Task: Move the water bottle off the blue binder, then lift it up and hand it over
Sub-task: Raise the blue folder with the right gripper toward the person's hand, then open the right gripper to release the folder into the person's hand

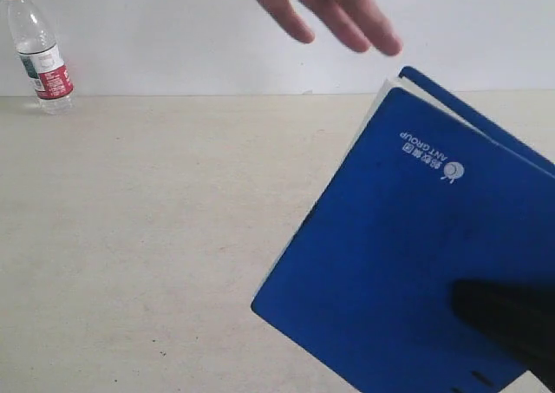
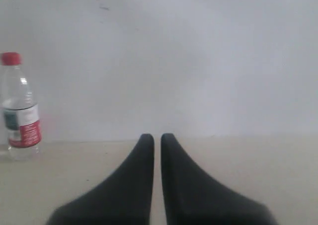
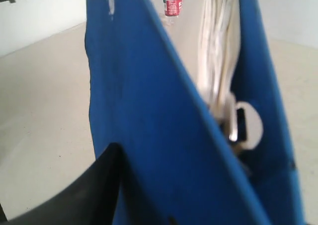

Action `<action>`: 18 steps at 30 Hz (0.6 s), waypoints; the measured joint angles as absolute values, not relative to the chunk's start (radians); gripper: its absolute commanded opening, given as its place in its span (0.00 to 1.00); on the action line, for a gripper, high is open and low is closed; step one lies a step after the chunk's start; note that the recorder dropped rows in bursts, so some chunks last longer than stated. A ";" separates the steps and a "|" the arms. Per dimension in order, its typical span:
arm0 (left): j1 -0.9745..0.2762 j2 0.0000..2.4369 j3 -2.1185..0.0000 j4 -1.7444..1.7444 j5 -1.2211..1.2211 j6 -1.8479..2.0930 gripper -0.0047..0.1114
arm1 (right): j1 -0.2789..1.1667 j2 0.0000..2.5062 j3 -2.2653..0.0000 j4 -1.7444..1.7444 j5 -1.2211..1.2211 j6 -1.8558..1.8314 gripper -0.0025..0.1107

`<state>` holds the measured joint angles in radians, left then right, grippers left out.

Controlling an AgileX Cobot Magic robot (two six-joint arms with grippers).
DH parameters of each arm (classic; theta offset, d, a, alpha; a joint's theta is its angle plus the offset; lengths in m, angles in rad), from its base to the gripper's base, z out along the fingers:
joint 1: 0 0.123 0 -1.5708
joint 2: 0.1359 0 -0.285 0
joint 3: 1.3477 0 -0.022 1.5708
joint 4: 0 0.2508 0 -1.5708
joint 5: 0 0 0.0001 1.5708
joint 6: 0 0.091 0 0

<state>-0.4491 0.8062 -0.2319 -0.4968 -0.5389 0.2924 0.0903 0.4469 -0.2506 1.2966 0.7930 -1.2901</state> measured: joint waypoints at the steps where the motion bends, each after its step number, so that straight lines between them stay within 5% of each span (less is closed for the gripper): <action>1: -0.449 0.780 -0.177 -0.537 -0.620 0.259 0.08 | 0.090 0.457 -0.243 1.303 0.793 -1.290 0.02; 10: -0.449 0.738 -0.005 -0.881 -0.701 0.427 0.08 | 0.090 0.644 -0.295 1.502 0.858 -1.436 0.02; 18: -0.449 0.738 -0.005 -0.919 -0.701 0.530 0.08 | 0.090 0.856 -0.589 1.544 0.966 -1.488 0.02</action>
